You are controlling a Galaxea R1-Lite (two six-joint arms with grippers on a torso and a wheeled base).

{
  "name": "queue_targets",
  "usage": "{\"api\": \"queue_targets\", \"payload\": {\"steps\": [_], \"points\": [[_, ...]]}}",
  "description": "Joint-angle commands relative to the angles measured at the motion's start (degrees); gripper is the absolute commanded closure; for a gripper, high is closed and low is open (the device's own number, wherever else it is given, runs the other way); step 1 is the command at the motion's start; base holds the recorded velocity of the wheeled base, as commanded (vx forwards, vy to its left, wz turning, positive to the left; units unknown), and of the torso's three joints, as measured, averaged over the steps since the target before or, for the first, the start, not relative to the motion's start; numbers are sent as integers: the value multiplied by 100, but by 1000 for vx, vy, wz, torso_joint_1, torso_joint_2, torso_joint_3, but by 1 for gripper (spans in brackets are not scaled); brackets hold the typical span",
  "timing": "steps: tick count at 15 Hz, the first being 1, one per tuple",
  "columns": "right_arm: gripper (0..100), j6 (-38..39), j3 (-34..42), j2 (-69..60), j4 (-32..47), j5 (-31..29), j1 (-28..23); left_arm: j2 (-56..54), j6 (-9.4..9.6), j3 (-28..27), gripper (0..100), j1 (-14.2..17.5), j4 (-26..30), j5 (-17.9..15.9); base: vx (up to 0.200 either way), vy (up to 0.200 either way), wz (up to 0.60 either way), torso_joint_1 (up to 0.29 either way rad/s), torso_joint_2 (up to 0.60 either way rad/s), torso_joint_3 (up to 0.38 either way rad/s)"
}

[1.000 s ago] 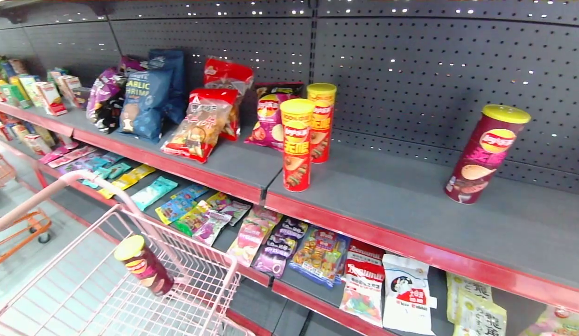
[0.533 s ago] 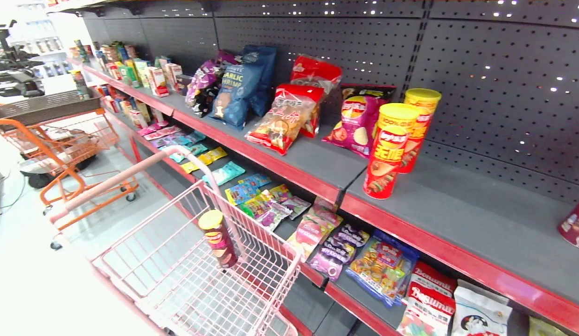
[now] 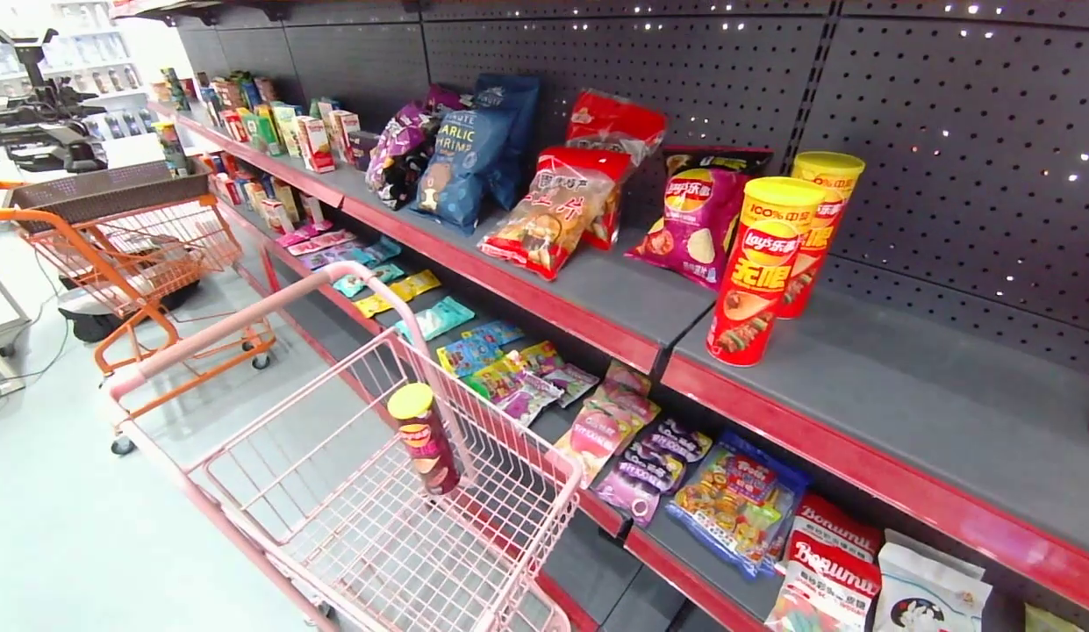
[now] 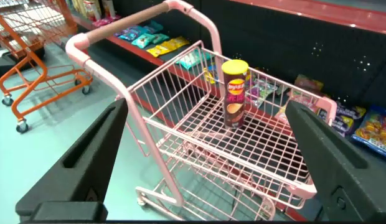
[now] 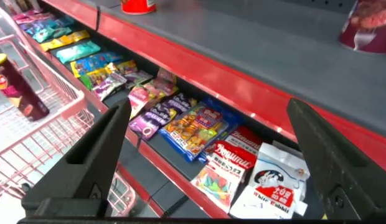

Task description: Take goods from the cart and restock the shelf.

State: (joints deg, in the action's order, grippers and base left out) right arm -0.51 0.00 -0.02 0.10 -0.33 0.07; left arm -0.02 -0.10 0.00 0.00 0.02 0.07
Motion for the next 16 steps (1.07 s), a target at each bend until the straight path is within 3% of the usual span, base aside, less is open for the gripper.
{"api": "queue_targets", "payload": {"steps": [1,16], "points": [[0,-2,0,2,-1,-2,1,2,-8,0,0,0,-2,1,0,0,0,-154,364,217],[0,7,0,2,-1,-2,1,2,1,0,0,0,-2,-34,0,0,0,-174,472,293]]}}
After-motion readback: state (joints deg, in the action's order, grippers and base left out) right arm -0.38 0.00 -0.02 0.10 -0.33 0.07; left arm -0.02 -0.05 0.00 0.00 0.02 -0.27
